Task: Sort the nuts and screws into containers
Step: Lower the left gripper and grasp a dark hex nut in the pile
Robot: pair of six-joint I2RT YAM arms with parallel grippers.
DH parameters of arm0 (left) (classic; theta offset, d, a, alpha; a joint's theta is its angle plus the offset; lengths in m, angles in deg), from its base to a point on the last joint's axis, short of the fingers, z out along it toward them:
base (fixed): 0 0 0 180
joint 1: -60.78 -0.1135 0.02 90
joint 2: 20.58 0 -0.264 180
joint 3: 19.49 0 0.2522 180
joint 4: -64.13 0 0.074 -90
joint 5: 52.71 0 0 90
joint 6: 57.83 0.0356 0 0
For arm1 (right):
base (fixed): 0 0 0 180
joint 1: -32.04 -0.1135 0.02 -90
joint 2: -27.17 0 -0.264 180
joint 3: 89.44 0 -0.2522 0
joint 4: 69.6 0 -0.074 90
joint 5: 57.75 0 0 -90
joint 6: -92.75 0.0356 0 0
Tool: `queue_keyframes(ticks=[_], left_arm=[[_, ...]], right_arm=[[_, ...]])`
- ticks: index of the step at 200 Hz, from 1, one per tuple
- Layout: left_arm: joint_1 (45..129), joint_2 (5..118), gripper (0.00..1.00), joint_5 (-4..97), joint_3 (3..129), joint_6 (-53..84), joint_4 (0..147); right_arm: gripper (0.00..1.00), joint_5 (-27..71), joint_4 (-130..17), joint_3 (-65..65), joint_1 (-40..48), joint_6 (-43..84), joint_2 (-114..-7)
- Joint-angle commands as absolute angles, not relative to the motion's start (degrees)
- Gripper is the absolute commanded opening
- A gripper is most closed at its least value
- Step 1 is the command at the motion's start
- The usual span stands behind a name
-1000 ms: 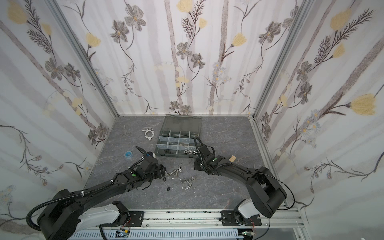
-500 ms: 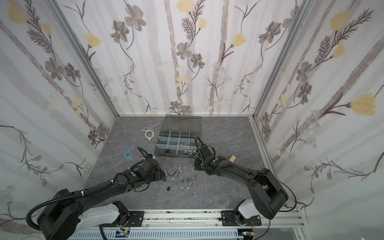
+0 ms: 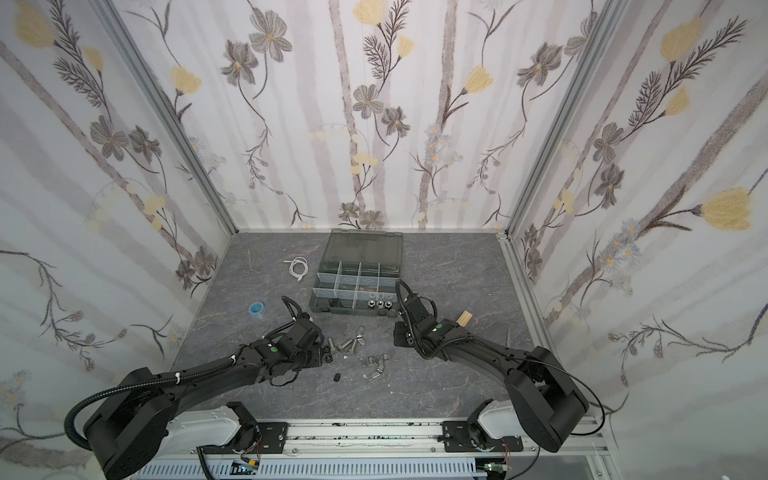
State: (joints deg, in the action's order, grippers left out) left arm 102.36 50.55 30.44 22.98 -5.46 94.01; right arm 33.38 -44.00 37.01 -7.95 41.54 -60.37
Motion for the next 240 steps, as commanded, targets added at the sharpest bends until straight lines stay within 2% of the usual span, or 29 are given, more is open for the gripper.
queue_keyframes(ticks=[1,82,139,205,240], left_arm=[[102.51,51.29,0.44,29.82,23.75,-4.66,94.15],[103.19,57.12,0.41,27.73,25.94,-3.06,93.78],[104.28,58.79,0.32,27.27,26.04,-3.07,93.78],[105.64,57.49,0.36,28.5,25.14,-3.7,93.93],[105.95,57.29,0.31,28.67,24.61,-3.78,93.83]], right_arm=[[0.46,34.6,-46.13,37.47,-7.97,42.78,-60.01],[0.46,35.14,-46.34,38.93,-8.02,43.68,-58.46],[0.46,35.76,-46.01,39.99,-8.0,44.14,-57.03],[0.46,36.29,-45.22,40.01,-7.99,44.11,-56.23],[0.46,36.46,-45.25,40.05,-7.88,44.12,-56.23]])
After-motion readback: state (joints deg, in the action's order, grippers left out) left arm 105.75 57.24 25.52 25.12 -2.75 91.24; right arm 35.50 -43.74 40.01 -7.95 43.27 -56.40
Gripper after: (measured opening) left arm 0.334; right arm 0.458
